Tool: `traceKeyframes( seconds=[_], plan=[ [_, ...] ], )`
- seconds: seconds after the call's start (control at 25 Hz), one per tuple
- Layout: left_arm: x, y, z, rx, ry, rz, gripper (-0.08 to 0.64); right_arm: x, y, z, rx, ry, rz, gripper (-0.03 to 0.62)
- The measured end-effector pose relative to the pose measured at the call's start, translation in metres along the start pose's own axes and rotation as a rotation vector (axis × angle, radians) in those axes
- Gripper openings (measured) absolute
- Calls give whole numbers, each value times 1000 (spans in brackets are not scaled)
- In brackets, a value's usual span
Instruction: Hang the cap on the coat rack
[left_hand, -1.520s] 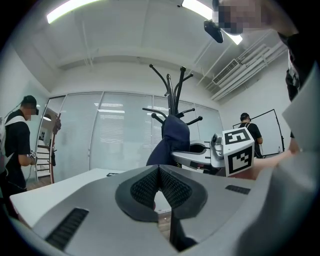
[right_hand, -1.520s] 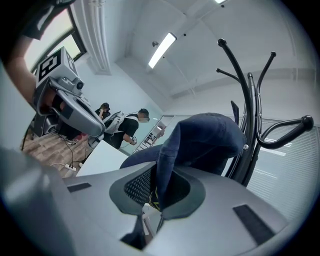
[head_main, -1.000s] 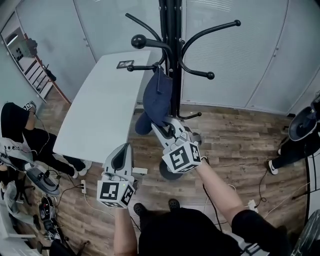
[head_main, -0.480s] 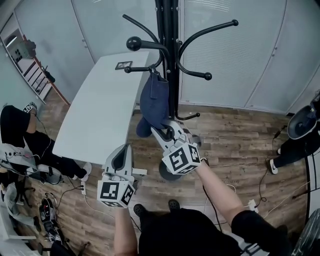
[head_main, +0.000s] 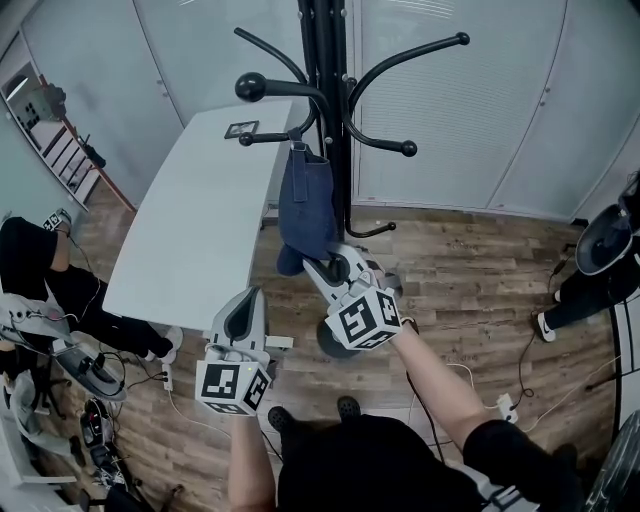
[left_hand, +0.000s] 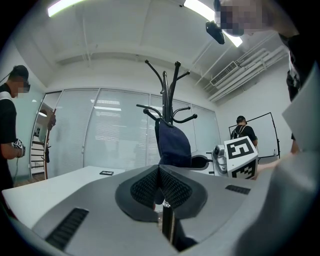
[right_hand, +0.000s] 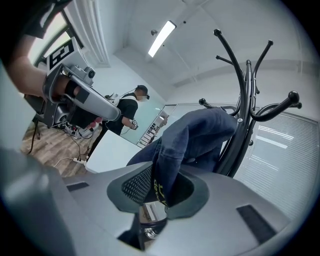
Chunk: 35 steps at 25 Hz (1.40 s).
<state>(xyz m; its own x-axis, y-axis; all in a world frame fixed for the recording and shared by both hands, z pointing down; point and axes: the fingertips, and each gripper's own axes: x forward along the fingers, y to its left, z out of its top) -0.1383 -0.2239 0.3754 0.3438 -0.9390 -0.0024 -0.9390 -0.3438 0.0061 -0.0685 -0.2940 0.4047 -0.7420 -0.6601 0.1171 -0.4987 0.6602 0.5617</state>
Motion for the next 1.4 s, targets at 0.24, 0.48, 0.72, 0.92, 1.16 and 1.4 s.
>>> traceKeyframes(
  seconds=[0.24, 0.48, 0.72, 0.92, 1.16, 1.4],
  plan=[
    [4, -5, -2, 4, 6, -13, 15, 0, -1, -2, -1, 0, 8, 94],
    [2, -3, 0, 12, 9, -3, 15, 1, 0, -1, -12, 2, 13, 100],
    [0, 1, 1, 19, 9, 9, 15, 6, -4, 0, -5, -2, 6, 126],
    [0, 2, 4, 25, 5, 9, 15, 6, -8, 4, -5, -9, -2, 126],
    [1, 0, 4, 27, 7, 4, 15, 4, -9, 4, 3, -14, -8, 134],
    [2, -1, 3, 23, 9, 0, 15, 2, -14, 5, 18, -21, -25, 164]
  ],
)
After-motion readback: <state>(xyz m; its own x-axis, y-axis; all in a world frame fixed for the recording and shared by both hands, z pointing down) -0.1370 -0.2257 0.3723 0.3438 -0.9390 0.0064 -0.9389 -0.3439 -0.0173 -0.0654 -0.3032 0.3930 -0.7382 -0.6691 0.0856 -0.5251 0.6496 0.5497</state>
